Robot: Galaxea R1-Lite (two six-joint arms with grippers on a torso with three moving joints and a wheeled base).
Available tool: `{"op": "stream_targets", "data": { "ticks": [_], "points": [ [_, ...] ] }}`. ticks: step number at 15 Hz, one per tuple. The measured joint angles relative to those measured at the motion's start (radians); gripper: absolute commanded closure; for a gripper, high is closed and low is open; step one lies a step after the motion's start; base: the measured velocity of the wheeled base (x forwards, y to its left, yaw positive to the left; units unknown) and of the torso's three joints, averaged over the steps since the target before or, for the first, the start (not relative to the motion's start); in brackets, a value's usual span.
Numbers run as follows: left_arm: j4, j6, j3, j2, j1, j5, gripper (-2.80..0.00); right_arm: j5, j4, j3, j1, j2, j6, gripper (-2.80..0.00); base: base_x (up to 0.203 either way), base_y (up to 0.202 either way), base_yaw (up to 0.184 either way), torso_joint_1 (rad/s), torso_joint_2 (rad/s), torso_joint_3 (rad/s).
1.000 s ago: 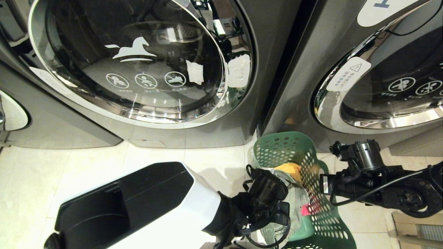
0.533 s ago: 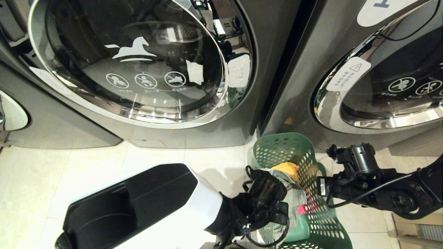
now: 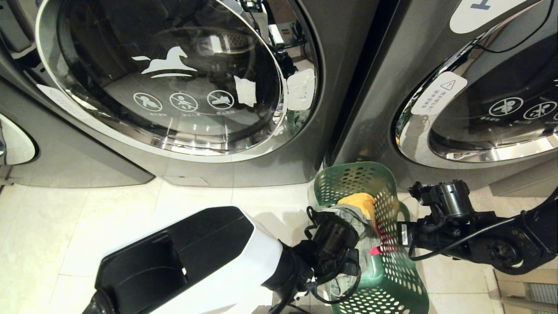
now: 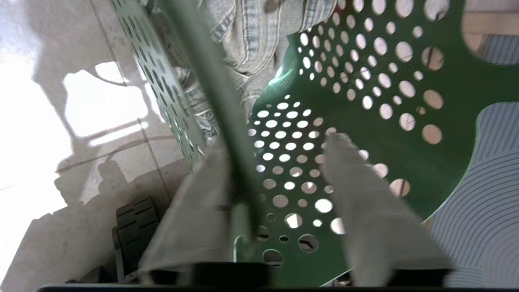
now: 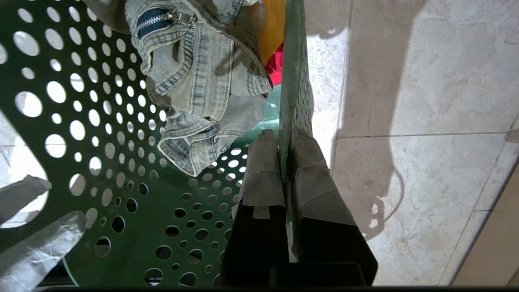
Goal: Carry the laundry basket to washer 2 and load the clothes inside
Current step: Pick up the clothes basket and put it beside the washing machine
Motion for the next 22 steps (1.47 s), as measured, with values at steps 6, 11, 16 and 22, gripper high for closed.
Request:
{"op": "stream_targets", "data": {
  "ticks": [6, 11, 16, 22],
  "points": [
    [0.074, 0.069, 0.003, 0.016, 0.014, 0.200, -2.80, -0.008, 0.002, 0.000, 0.000, 0.017, 0.004, 0.00, 0.000, 0.000, 0.000, 0.000, 0.00, 0.000],
    [0.075, 0.098, 0.018, 0.010, 0.034, 0.317, -2.80, -0.015, 0.010, 0.006, -0.002, 0.023, -0.010, 0.00, 0.000, 0.000, 0.000, 0.000, 0.00, 0.000],
    [0.074, 0.097, -0.010, 0.010, 0.040, 0.307, -2.80, -0.017, 0.006, 0.003, -0.021, 0.035, -0.024, 0.00, 0.000, 0.000, 0.000, 0.000, 0.00, 0.000],
    [0.072, 0.095, -0.087, 0.020, 0.013, 0.225, -2.80, -0.091, 0.004, 0.001, -0.081, 0.036, -0.125, 0.00, 0.000, 0.000, 0.000, 0.000, 0.00, 0.000]
  ]
}}
